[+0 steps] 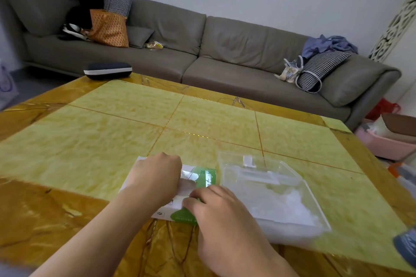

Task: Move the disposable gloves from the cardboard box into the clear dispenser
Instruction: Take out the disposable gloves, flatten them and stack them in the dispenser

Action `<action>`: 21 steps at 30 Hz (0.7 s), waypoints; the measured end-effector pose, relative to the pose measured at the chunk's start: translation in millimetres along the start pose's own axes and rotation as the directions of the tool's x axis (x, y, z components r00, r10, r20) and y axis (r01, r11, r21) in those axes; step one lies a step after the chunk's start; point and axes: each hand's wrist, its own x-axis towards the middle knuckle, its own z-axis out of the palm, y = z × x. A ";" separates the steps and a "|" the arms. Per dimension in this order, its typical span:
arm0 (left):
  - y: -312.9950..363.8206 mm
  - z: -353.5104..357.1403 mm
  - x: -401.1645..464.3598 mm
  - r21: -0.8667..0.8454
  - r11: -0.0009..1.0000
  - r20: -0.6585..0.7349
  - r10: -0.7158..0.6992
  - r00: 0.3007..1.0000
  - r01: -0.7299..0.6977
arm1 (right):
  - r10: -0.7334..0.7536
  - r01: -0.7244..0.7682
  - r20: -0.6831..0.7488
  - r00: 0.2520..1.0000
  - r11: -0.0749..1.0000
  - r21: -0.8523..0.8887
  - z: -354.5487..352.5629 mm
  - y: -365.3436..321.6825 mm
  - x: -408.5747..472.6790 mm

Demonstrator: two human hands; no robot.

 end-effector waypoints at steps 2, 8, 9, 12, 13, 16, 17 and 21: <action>-1.7 2.2 -0.5 0.022 0.999 -0.019 0.027 0.999 -0.026 | 0.005 -0.005 -0.003 1.000 1.000 0.005 0.0 0.0 -0.1; -11.6 2.6 -7.6 -0.011 0.996 -0.053 0.087 0.995 -0.087 | 0.019 -0.019 -0.004 1.000 0.999 0.032 -2.3 -0.8 0.4; -12.1 2.8 -8.5 -0.026 0.995 -0.064 0.099 0.993 -0.101 | 0.023 -0.023 -0.001 1.000 0.999 0.036 -2.8 -0.4 0.5; -14.3 3.0 -9.8 -0.137 0.985 -0.091 0.092 0.992 -0.104 | 0.034 -0.035 0.014 0.999 0.998 0.049 -3.6 -0.5 -0.2; -15.9 2.5 -9.2 -0.200 0.975 -0.095 0.077 0.993 -0.095 | 0.037 -0.037 0.017 0.999 0.998 0.055 -4.2 -0.4 -0.7; -21.6 2.2 -7.2 -0.378 0.922 -0.107 0.042 0.993 -0.079 | 0.038 -0.039 0.023 0.999 0.997 0.069 -6.0 -0.9 -1.8; -22.2 1.9 -7.3 -0.395 0.915 -0.117 0.039 0.992 -0.083 | 0.037 -0.038 0.022 0.999 0.997 0.072 -6.6 -0.8 -2.0; -19.2 3.2 -9.1 -0.413 0.904 -0.188 0.035 0.982 -0.111 | 0.033 -0.035 0.021 0.999 0.997 0.074 -7.5 -1.0 -2.1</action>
